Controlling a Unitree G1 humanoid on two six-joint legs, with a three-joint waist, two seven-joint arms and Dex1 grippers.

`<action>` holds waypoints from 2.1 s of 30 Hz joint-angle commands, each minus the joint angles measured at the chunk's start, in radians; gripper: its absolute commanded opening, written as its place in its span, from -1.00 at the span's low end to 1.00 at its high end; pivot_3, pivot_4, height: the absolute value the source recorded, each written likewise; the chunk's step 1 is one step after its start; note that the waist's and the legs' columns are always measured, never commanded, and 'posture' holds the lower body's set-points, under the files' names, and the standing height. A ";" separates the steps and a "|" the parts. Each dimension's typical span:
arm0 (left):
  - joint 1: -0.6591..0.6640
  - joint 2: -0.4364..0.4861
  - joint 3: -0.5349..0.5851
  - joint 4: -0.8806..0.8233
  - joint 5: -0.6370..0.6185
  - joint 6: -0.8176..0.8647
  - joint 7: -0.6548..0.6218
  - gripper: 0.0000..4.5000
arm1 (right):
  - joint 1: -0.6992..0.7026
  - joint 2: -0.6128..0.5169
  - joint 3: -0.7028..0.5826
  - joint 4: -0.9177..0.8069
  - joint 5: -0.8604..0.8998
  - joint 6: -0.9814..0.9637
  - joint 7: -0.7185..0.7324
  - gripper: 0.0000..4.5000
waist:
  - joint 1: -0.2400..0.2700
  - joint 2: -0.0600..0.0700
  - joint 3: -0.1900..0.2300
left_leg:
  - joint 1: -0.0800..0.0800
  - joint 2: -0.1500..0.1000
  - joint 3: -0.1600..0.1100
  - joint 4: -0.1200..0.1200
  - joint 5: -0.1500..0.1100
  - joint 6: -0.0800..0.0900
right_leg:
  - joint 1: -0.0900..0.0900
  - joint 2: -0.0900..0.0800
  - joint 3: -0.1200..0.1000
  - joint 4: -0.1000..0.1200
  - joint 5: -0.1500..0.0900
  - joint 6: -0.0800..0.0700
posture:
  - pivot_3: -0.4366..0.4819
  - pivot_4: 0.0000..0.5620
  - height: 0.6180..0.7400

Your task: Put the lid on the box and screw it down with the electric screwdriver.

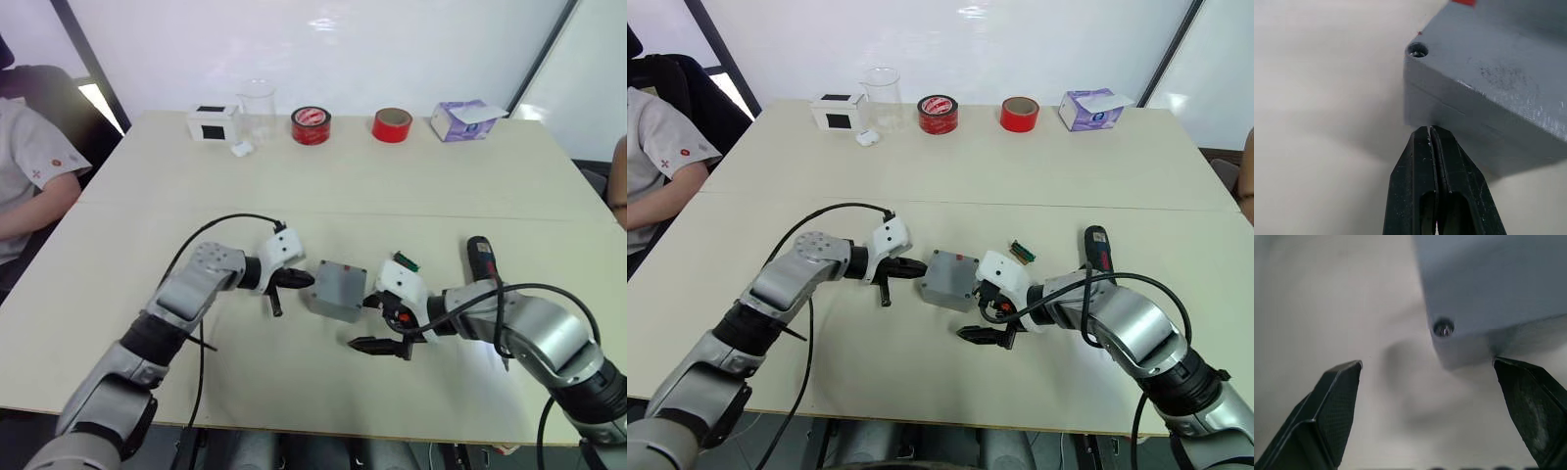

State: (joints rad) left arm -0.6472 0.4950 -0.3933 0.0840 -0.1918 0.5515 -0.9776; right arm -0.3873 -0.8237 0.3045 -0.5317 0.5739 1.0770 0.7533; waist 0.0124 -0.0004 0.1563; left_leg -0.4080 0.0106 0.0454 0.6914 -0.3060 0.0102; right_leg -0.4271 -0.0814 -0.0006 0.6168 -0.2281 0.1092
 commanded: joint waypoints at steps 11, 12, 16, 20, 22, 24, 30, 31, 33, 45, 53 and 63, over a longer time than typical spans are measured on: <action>0.112 0.129 0.041 -0.161 -0.003 0.042 -0.099 -1.00 | -0.002 -0.130 -0.077 0.072 -0.139 -0.163 0.038 0.97 | -0.005 0.000 0.000 | 0.001 0.001 0.000 0.001 0.000 0.001 | 0.000 0.000 0.000 0.002 0.000 0.000 | -0.05 -0.47 1.00; 0.128 0.142 0.040 -0.187 -0.011 0.052 -0.112 -1.00 | -0.012 -0.122 -0.071 0.094 -0.156 -0.184 0.041 0.97 | -0.006 0.000 0.000 | 0.001 0.001 0.000 0.001 0.000 0.001 | 0.000 0.000 0.000 0.002 0.000 0.000 | -0.05 -0.47 1.00; 0.161 0.128 0.022 -0.276 -0.045 0.119 -0.111 -1.00 | -0.090 -0.051 0.029 0.211 -0.278 -0.344 0.071 0.97 | -0.005 0.000 0.000 | 0.001 0.001 0.000 0.002 0.000 0.001 | 0.000 0.000 0.000 0.002 0.000 0.000 | -0.05 -0.47 1.00; 0.140 0.077 0.003 -0.269 -0.014 0.130 -0.059 -1.00 | -0.102 -0.022 0.083 0.209 -0.323 -0.432 0.146 0.97 | 0.002 0.000 0.000 | 0.000 0.000 0.000 0.002 0.000 0.001 | 0.000 0.000 0.000 0.002 0.000 0.000 | -0.05 -0.47 1.00; 0.126 0.061 0.006 -0.252 0.001 0.124 -0.035 -1.00 | -0.088 -0.016 0.083 0.173 -0.298 -0.406 0.180 0.97 | 0.000 0.000 0.000 | 0.000 0.000 0.000 0.003 -0.001 0.001 | 0.000 0.000 0.000 0.003 0.000 0.000 | -0.05 -0.47 1.00; 0.117 0.058 0.012 -0.239 0.008 0.119 -0.023 -1.00 | -0.070 -0.021 0.082 0.144 -0.292 -0.387 0.199 0.97 | 0.000 0.000 0.000 | 0.000 0.000 0.000 0.004 -0.001 0.001 | 0.000 0.000 0.000 0.003 0.000 0.000 | -0.05 -0.47 1.00; 0.091 0.046 0.033 -0.186 0.026 0.078 0.006 -1.00 | -0.020 -0.009 0.049 0.096 -0.278 -0.326 0.199 0.97 | -0.001 0.000 0.000 | 0.000 0.001 -0.001 0.004 -0.001 0.001 | 0.000 0.000 0.000 0.005 0.000 0.000 | -0.05 -0.47 1.00; 0.088 0.046 0.034 -0.180 0.026 0.074 0.006 -1.00 | -0.019 -0.007 0.046 0.094 -0.278 -0.319 0.198 0.97 | -0.001 0.000 0.000 | 0.000 0.001 -0.001 0.005 -0.001 0.001 | 0.000 0.000 0.000 0.005 0.000 0.000 | -0.05 -0.47 1.00; 0.084 0.045 0.035 -0.170 0.028 0.065 0.006 -1.00 | -0.016 -0.001 0.042 0.090 -0.278 -0.308 0.194 0.97 | -0.001 0.000 0.000 | 0.000 0.001 -0.001 0.005 -0.001 0.001 | 0.000 0.000 0.000 0.005 0.000 0.000 | -0.05 -0.47 1.00; 0.060 0.017 0.033 -0.137 0.039 0.029 0.018 -1.00 | 0.014 0.023 0.013 0.036 -0.252 -0.260 0.180 0.97 | 0.000 0.000 0.000 | 0.000 0.001 -0.001 0.005 -0.001 0.001 | 0.000 0.000 0.000 0.006 0.000 0.000 | -0.05 -0.47 1.00; 0.069 0.040 0.024 -0.174 0.046 0.035 -0.011 -1.00 | 0.040 0.006 -0.062 0.033 -0.241 -0.249 0.162 0.97 | 0.000 0.000 0.000 | 0.000 0.000 -0.001 0.006 -0.001 0.001 | 0.000 0.000 0.000 0.006 0.000 0.000 | -0.05 -0.47 1.00; 0.075 0.119 0.160 -0.299 -0.084 0.169 -0.051 -1.00 | 0.118 0.044 -0.391 0.118 -0.100 -0.275 0.116 0.97 | -0.002 -0.001 0.000 | 0.000 0.001 -0.001 0.006 -0.001 0.001 | 0.000 0.000 0.000 0.007 0.000 0.000 | -0.05 -0.47 1.00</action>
State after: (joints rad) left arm -0.5560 0.6206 -0.3138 -0.1657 -0.2031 0.6743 -1.0225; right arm -0.2504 -0.8034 -0.0245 -0.4220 0.4083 0.7785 0.8696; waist 0.0108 -0.0010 0.1567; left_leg -0.4074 0.0115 0.0447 0.6975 -0.3068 0.0114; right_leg -0.4267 -0.0814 -0.0004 0.6245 -0.2282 0.1090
